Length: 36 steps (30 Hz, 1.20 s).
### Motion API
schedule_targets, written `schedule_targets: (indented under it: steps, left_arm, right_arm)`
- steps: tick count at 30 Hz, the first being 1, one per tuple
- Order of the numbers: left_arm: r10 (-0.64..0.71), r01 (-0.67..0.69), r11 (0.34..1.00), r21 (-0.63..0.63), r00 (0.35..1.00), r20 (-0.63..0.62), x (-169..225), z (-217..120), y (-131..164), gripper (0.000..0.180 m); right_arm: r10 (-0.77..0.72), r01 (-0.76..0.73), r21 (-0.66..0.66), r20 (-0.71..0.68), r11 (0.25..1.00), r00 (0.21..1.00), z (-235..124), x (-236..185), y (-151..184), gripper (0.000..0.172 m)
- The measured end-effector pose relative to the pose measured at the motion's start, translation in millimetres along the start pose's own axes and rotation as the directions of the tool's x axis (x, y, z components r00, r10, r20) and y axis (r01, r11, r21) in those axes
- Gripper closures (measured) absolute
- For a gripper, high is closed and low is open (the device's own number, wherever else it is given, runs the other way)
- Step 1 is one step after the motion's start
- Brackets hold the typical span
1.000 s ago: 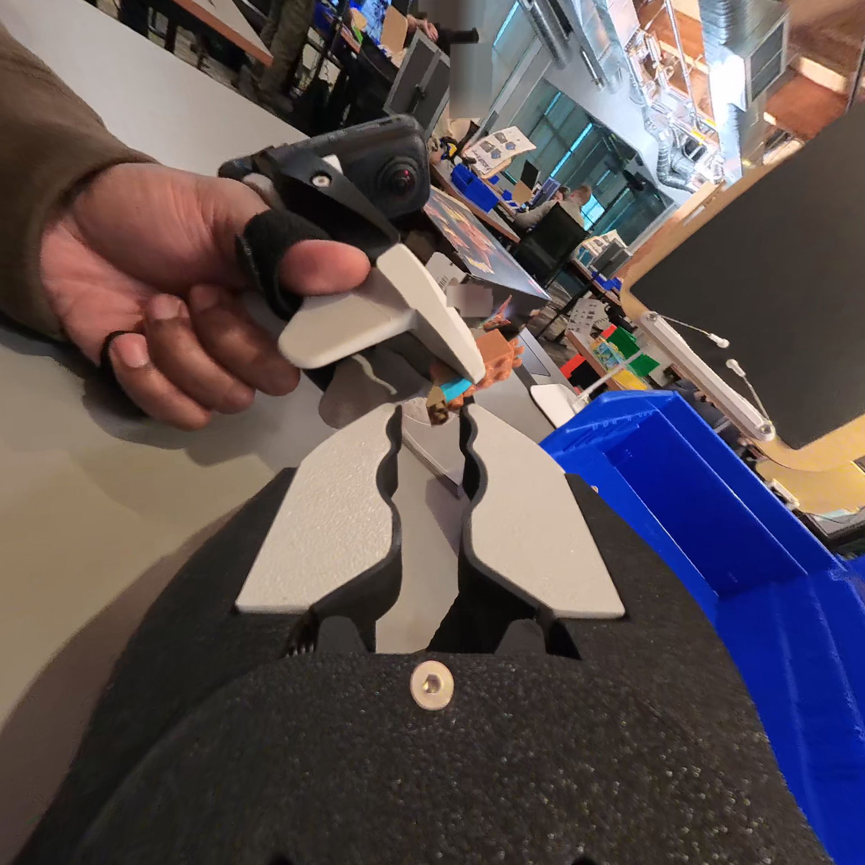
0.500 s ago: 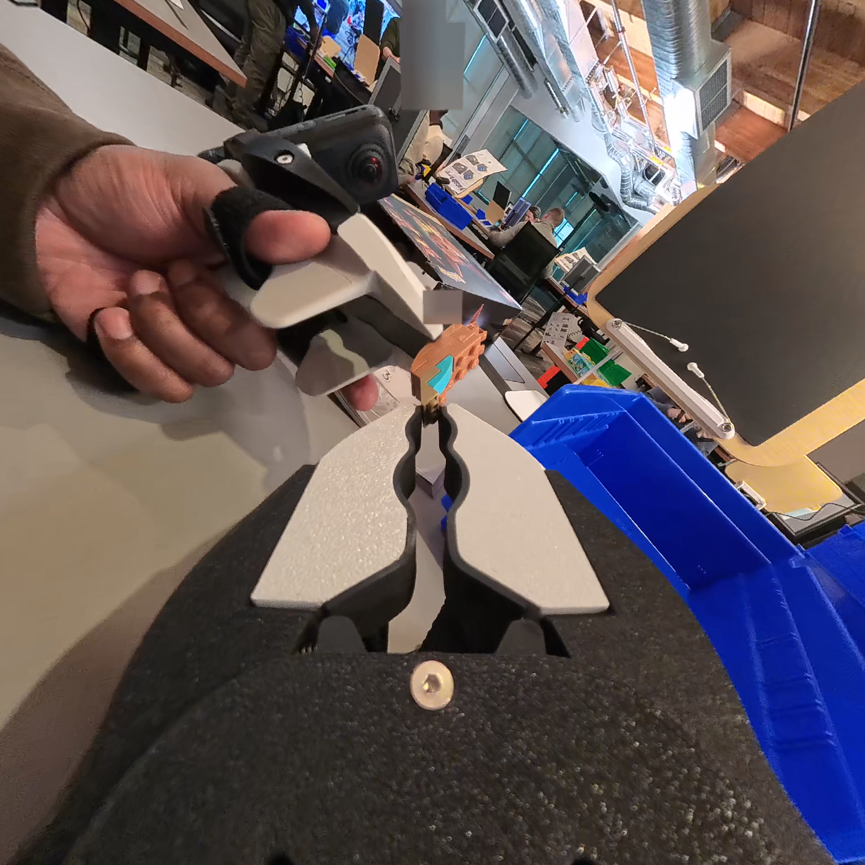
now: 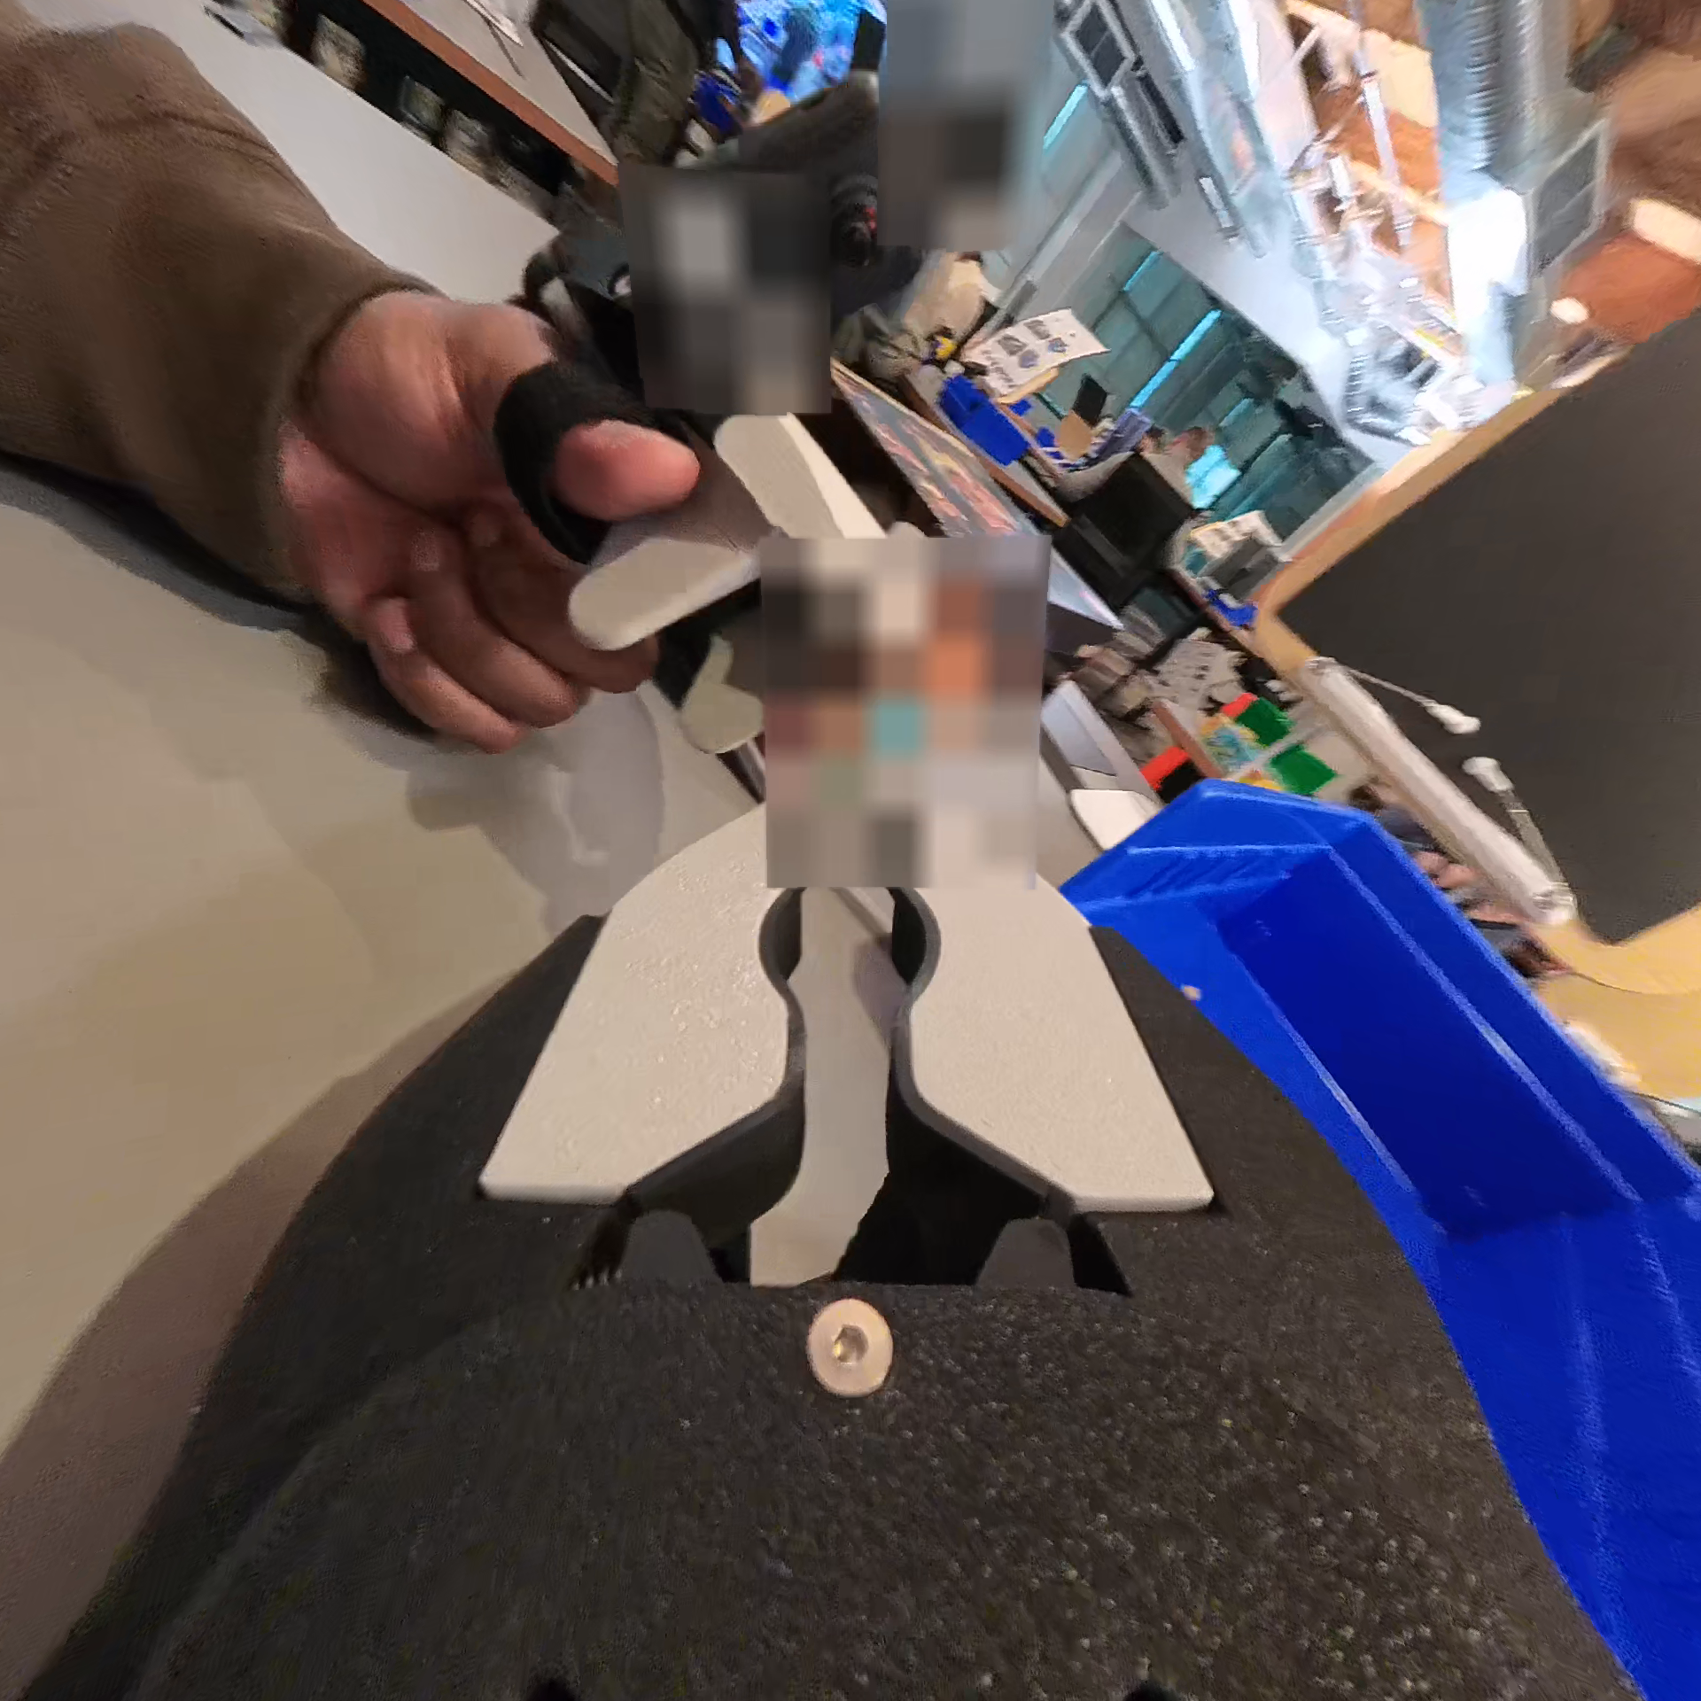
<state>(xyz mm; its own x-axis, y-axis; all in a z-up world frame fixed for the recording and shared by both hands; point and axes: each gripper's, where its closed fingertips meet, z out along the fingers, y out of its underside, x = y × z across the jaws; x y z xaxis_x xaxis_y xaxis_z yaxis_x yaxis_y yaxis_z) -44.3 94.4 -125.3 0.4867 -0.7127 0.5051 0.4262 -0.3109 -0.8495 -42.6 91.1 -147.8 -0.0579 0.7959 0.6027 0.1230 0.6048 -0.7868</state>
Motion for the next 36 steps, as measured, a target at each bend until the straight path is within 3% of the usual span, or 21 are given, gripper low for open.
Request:
schedule_targets:
  steps: [6,11,13,21,36]
  left_arm:
    - [0.159,-0.162,0.986,-0.048,0.986,-0.056,14.4,-0.5,4.8,0.162]
    - [0.184,-0.197,0.976,-0.091,0.974,-0.130,25.5,3.5,16.8,0.162]
    - [0.186,-0.201,0.975,-0.098,0.972,-0.147,28.5,4.3,18.9,0.162]
    - [0.122,-0.135,0.983,-0.122,0.986,-0.112,20.1,5.4,20.3,0.153]
    - [0.170,-0.173,0.974,-0.144,0.985,-0.038,12.7,7.7,23.7,0.161]
  right_arm:
    - [0.283,-0.305,0.053,0.255,0.951,0.925,-9.3,-11.0,-10.5,0.136]
    - [0.396,-0.438,0.024,0.386,0.899,0.833,-12.5,-22.8,-17.8,0.142]
    - [0.395,-0.433,0.011,0.390,0.901,0.832,-12.3,-25.4,-16.2,0.151]
    - [0.455,-0.478,-0.018,0.340,0.878,0.823,-9.8,-14.7,-9.0,0.152]
    - [0.496,-0.521,-0.019,0.338,0.853,0.800,-8.7,-11.5,-7.5,0.152]
